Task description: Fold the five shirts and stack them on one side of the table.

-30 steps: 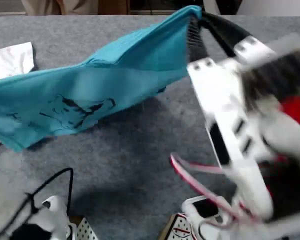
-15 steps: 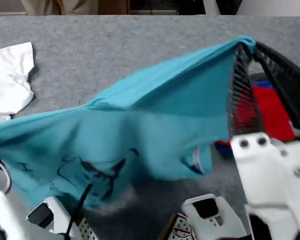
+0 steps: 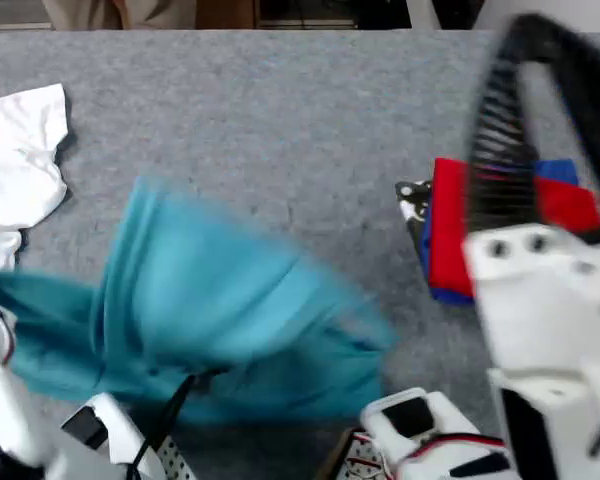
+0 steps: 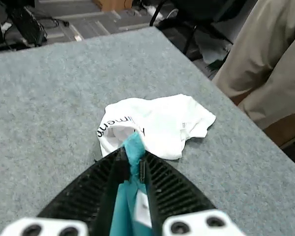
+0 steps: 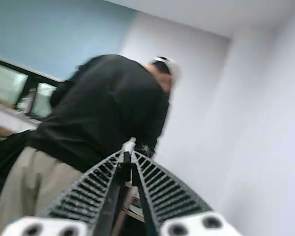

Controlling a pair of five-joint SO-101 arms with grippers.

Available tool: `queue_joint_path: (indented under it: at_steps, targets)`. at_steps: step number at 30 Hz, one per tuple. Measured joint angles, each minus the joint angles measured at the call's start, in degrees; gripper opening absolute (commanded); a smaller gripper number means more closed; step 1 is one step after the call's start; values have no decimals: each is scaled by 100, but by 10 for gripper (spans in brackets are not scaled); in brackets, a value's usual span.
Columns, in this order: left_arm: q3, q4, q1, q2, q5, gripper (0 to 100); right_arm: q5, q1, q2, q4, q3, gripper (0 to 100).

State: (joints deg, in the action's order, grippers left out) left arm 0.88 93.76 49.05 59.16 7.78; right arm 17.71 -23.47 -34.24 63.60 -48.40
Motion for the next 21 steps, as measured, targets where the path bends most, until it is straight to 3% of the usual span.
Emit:
queue_joint_path:
  at_steps: [6,11,21]
  targets:
    - [580,-378,18,-79,0,18,308,-554,404,-9,0,4]
    - [835,-448,18,-26,0,18,325,-615,774,844,123,4]
    - [2673,-1204,26,-88,-316,18,343,-1292,2127,2708,2479,10]
